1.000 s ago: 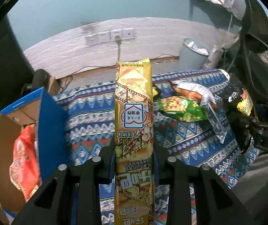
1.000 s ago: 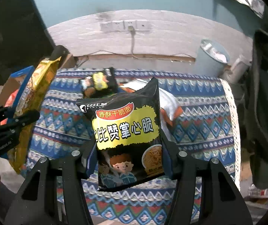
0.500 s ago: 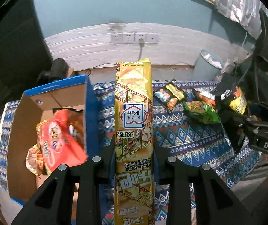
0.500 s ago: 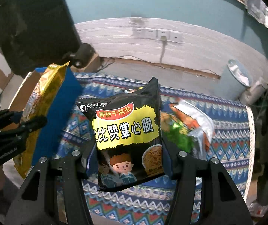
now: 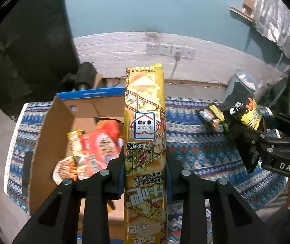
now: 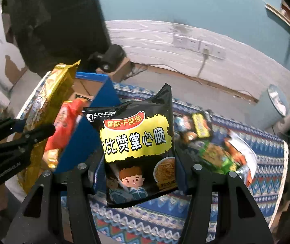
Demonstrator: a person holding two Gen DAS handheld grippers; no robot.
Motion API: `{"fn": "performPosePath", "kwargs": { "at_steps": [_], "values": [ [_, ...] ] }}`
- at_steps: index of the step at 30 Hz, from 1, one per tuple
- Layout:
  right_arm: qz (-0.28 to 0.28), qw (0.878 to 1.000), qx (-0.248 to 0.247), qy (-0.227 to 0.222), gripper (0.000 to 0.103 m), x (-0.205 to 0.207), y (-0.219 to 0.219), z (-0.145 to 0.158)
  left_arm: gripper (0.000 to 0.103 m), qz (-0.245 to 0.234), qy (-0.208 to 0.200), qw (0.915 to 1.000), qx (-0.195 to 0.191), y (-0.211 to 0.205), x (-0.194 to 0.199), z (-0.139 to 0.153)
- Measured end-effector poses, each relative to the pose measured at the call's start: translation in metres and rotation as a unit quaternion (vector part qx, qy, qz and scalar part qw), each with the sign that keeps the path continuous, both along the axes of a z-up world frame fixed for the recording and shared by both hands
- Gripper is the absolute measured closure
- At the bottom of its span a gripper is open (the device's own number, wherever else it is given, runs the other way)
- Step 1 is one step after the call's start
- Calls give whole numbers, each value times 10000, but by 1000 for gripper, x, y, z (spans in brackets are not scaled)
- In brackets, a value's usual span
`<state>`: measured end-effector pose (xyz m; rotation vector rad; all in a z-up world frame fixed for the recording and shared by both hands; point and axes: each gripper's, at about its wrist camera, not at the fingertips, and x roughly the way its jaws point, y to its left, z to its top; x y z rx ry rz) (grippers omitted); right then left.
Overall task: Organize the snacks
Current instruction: 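Carry both packets over the box and open both tools to drop them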
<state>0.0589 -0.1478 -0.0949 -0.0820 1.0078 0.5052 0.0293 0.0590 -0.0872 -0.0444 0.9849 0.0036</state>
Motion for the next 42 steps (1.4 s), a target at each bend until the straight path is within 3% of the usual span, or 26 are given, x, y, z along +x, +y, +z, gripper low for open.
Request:
{"fn": "performPosePath", "kwargs": {
  "at_steps": [15, 22, 33, 36, 38, 39, 40, 42],
  "values": [
    [952, 9953, -147, -38, 46, 25, 113, 0, 71, 698, 48, 9976, -7, 77, -7, -15],
    [1147, 9930, -147, 240, 46, 38, 146, -12, 71, 967, 135, 9951, 145, 108, -2, -31],
    [1504, 9879, -270, 269, 45, 51, 188, -22, 71, 1272, 359, 9912, -107, 142, 11, -48],
    [1543, 9874, -254, 234, 36, 53, 187, -19, 63, 1322, 389, 9904, -74, 141, 12, -49],
    [1543, 9875, -226, 214, 33, 53, 183, -16, 54, 1341, 322, 9904, -2, 138, 11, -45],
    [1540, 9876, -219, 206, 31, 54, 181, -15, 42, 1333, 286, 9907, 46, 135, 11, -42],
    [1544, 9876, -199, 194, 29, 54, 177, -13, 37, 1328, 242, 9908, 80, 133, 11, -40],
    [1554, 9874, -245, 149, 27, 53, 170, -9, 36, 1304, 166, 9912, 127, 129, 11, -35]
  ]
}}
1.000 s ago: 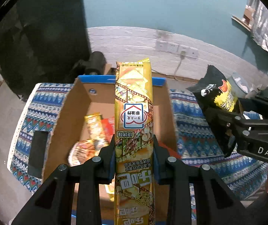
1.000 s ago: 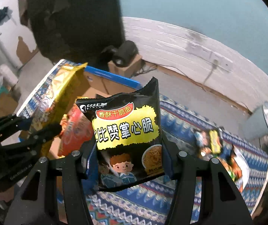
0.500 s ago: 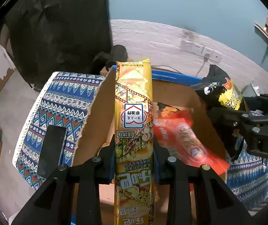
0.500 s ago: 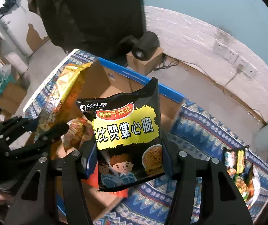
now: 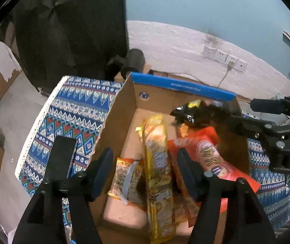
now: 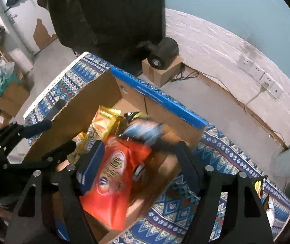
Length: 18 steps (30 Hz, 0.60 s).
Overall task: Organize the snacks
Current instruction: 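Carry both packets over the box and open both tools to drop them, then move both tools back over the remaining snacks on the cloth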
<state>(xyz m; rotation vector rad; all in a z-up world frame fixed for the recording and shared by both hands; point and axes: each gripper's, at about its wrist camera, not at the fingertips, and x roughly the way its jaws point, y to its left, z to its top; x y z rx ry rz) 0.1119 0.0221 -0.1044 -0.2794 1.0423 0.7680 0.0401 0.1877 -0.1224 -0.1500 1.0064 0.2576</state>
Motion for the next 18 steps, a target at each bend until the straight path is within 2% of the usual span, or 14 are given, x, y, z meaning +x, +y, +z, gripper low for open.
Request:
{"fn": "performPosePath", "kwargs": {
  "at_steps": [11, 13, 18],
  "values": [
    [-236, 9992, -263, -177, 26, 5, -60, 8, 34, -401, 61, 9992, 66, -43, 7, 10],
    [-328, 9989, -271, -181, 26, 4, -73, 8, 29, -499, 25, 9987, 85, -54, 8, 14],
    [-538, 9979, -307, -170, 26, 2, -107, 6, 28, -732, -39, 9972, 148, -81, 11, 21]
  ]
}}
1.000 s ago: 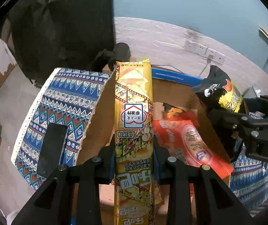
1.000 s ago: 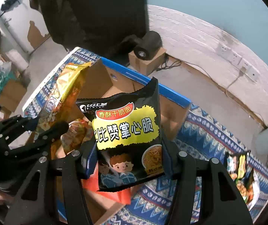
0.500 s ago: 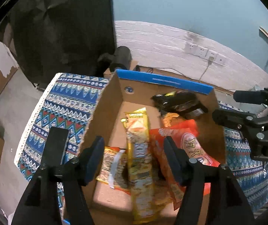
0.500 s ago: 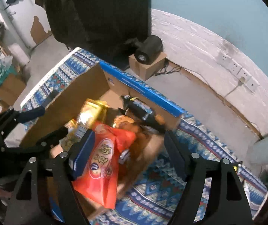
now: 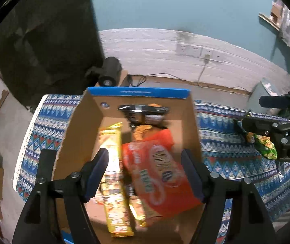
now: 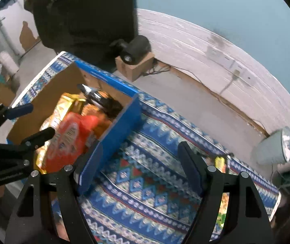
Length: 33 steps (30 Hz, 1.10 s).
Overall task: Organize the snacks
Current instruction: 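Move both tools back over the remaining snacks on the cloth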
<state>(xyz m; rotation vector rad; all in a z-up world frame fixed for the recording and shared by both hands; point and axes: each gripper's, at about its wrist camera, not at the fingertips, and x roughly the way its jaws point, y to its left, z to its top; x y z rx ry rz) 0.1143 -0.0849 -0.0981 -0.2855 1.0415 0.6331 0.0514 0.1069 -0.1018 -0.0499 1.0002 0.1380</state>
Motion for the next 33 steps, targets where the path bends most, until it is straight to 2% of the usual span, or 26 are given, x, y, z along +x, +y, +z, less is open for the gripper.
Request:
{"fn": "performPosePath", "kwargs": {
  "at_steps": [22, 28, 33],
  "values": [
    [-923, 9957, 63, 96, 25, -29, -138, -17, 23, -1091, 123, 9935, 314, -119, 6, 2],
    [-1358, 9904, 64, 255, 25, -31, -179, -30, 22, -1387, 264, 9891, 414, -151, 11, -7],
    [-1866, 9814, 35, 453, 25, -29, -226, -50, 22, -1662, 493, 9843, 333, -182, 19, -18]
  ]
}}
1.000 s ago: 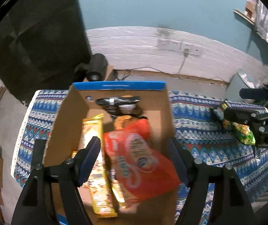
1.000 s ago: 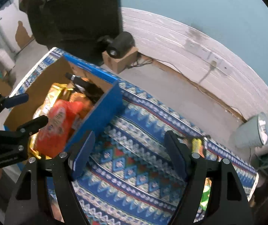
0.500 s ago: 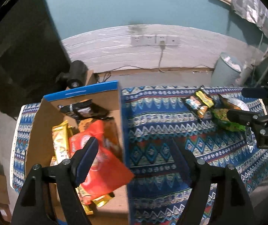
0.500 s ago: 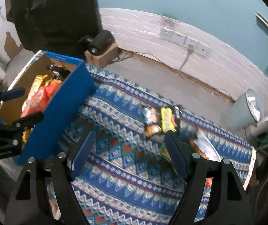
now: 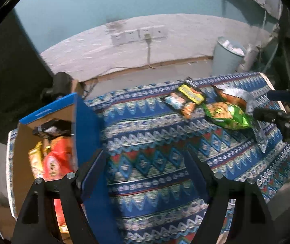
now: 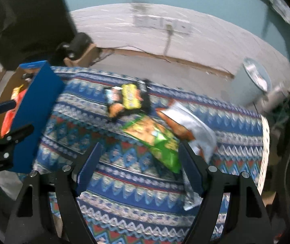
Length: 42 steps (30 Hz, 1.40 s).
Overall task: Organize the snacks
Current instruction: 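Move both tools back over the remaining snacks on the cloth, then grasp the green peanut bag with left tool while right tool grasps silver foil packet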
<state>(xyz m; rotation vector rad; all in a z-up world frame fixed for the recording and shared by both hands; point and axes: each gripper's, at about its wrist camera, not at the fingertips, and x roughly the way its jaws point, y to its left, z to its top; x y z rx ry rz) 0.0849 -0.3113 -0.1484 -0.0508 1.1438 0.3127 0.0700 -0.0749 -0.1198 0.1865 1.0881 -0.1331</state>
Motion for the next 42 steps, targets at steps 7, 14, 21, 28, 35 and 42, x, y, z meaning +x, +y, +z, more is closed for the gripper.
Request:
{"fn": "performPosePath", "kwargs": {
  "at_steps": [7, 14, 21, 28, 35, 42],
  "values": [
    [-411, 9982, -171, 391, 25, -1, -45, -40, 16, -249, 403, 9988, -114, -37, 8, -25],
    [-506, 9964, -262, 628, 25, -3, -68, -81, 16, -318, 711, 9969, -96, -64, 17, -51],
    [-416, 9966, -330, 629, 25, -5, -70, -104, 16, -304, 895, 9955, -103, -80, 27, -71],
    [-297, 9973, -484, 459, 25, -4, -68, -114, 16, -297, 1010, 9944, -116, -92, 32, -86],
    [-260, 9959, -579, 642, 51, 3, -68, -130, 16, -236, 1095, 9934, -248, -99, 34, -93],
    [-281, 9960, -424, 729, 72, -3, -75, -121, 16, 110, 1247, 9892, -760, -104, 42, -94]
  ]
}}
